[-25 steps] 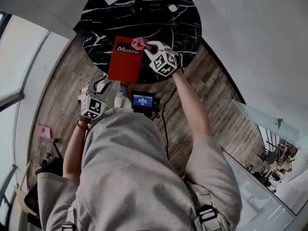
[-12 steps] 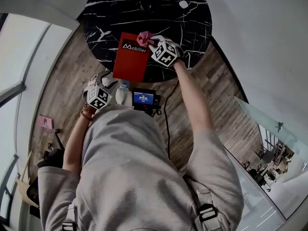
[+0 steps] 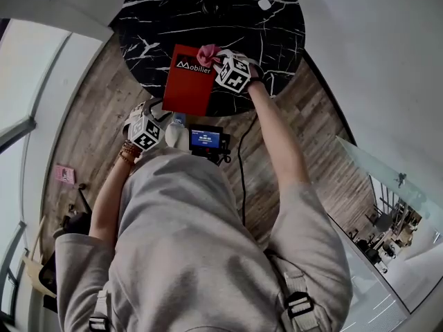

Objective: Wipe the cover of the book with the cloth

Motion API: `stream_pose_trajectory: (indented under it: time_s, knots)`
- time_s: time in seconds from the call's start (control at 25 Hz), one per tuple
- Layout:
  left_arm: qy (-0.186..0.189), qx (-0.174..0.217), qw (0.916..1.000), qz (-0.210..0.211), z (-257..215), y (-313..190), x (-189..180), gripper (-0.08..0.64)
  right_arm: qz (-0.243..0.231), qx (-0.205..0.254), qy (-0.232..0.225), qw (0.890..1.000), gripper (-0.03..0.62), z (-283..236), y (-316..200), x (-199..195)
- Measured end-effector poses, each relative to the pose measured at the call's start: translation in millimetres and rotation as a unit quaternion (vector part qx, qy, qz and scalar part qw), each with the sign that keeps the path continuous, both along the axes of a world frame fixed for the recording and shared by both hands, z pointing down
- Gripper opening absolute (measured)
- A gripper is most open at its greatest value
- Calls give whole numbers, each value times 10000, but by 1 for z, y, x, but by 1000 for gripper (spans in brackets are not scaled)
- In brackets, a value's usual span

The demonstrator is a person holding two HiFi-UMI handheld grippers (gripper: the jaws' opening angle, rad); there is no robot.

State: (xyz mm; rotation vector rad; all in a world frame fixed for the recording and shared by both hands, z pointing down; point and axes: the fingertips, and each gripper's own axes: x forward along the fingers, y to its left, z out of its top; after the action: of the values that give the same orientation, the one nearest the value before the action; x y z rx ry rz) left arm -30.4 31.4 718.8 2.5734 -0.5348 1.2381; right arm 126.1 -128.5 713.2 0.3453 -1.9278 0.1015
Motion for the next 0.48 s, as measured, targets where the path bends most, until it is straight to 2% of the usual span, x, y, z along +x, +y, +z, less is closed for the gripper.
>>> stream_pose_trajectory:
  time_s: [0.12, 0.48]
  knots:
    - [-59, 40, 10000, 69, 0, 1, 5, 230, 95, -36, -21, 9999, 58, 0, 2, 1]
    - [-102, 7, 9999, -134, 3, -3, 4, 215, 81, -195, 2, 9998, 58, 2, 14, -1]
